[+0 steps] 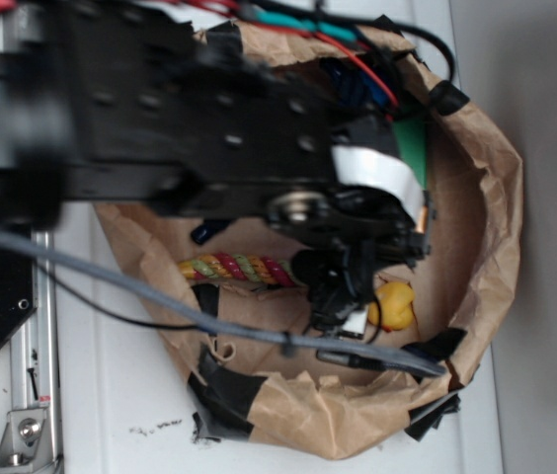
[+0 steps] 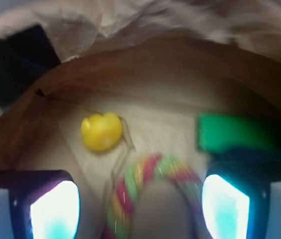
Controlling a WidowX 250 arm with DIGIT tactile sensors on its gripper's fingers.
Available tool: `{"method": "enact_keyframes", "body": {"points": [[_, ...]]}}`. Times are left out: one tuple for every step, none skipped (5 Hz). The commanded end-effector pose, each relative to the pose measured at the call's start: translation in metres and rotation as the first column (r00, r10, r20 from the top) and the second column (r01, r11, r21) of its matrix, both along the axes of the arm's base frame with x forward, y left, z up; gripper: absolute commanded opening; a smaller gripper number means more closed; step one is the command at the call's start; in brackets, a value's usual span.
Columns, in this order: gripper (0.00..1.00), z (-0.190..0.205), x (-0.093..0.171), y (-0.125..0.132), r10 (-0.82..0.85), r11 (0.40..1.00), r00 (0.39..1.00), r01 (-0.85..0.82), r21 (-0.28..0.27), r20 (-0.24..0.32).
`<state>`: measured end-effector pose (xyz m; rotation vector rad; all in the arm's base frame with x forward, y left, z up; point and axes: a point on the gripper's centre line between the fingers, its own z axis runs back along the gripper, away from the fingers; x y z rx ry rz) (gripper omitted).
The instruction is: Grab the yellow duck.
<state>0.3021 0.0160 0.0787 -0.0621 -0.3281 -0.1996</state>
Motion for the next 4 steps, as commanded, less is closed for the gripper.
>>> {"method": "enact_keyframes", "body": {"points": [[1.00, -0.022, 0.030, -0.060, -0.323, 0.935, 0.940, 0.334, -0.121, 0.108], [0.00, -0.040, 0.021, -0.093, -0.414, 0.910, 0.910, 0.414, -0.031, 0.029], [0.00, -0.046, 0.016, -0.089, -0.386, 0.922, 0.922, 0.387, 0.018, -0.014], [0.00, -0.011, 0.012, -0.070, -0.304, 0.950, 0.953, 0.304, 0.076, -0.015]]}}
